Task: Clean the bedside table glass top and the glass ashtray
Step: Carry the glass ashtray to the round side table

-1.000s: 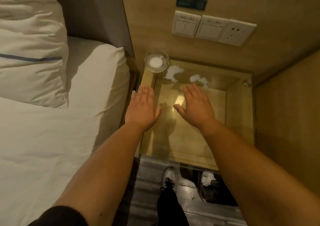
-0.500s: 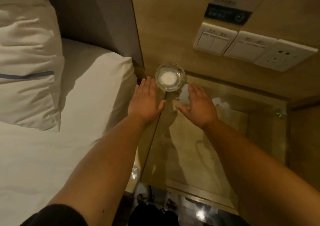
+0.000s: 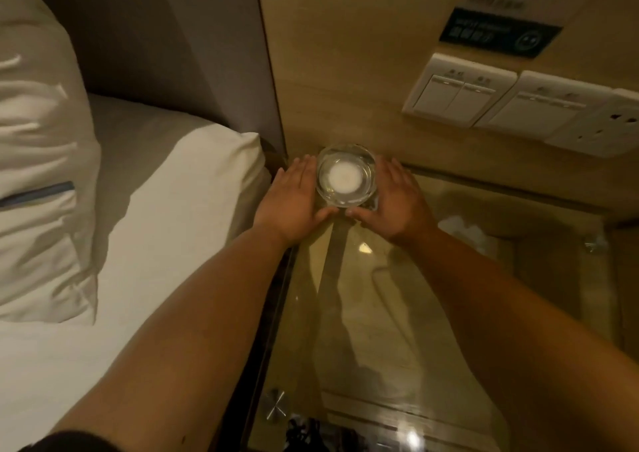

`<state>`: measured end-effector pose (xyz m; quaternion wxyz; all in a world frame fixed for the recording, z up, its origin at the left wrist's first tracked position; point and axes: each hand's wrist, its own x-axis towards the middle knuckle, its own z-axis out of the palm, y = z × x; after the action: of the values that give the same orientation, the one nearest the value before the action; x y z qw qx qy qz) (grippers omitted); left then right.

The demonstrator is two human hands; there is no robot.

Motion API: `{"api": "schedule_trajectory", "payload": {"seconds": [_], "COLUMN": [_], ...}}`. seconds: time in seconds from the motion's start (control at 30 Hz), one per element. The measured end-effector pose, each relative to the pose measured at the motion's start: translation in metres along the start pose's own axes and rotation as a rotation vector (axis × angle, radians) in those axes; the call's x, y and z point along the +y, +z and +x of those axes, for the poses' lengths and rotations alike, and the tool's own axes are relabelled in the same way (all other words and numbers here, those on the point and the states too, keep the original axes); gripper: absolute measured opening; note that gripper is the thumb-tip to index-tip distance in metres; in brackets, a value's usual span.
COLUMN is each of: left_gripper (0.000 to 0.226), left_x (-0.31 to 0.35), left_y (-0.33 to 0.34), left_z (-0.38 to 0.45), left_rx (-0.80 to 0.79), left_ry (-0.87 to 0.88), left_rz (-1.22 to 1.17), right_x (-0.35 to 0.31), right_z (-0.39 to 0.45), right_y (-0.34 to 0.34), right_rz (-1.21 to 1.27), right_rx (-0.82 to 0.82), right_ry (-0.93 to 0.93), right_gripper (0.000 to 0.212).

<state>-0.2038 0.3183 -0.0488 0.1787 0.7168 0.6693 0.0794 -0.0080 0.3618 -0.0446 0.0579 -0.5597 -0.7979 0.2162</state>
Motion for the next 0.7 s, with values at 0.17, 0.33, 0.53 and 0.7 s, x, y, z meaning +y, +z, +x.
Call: {"api": "schedule_trajectory", "payload": {"seconds": [0.17, 0.33, 0.53, 0.7], "left_gripper": [0.093, 0.088, 0.087, 0.085], "left_x": [-0.004, -0.005, 0.009, 0.044], "left_y": [0.002, 0.005, -0.005, -0.024], "left_z": [0.006, 0.007, 0.000, -0.026], "left_rx": [0.030, 0.038, 0.052, 0.048], "left_ry": [0.014, 0.019, 0.064, 0.130], "left_rz": [-0.128, -0.267, -0.296, -0.325], "right_x": [-0.002, -0.006, -0.011, -0.004], "right_z": [0.002, 0.000, -0.022, -0.061], "right_y": [0.001, -0.002, -0.016, -0.030], "right_rz": [0.038, 0.082, 0.134, 0.157], "right_rx": [0.017, 0.041, 0.082, 0.119], "right_ry": [0.000, 0.004, 0.053, 0.100], "right_gripper": [0.106, 0.104, 0.105, 0.105]}}
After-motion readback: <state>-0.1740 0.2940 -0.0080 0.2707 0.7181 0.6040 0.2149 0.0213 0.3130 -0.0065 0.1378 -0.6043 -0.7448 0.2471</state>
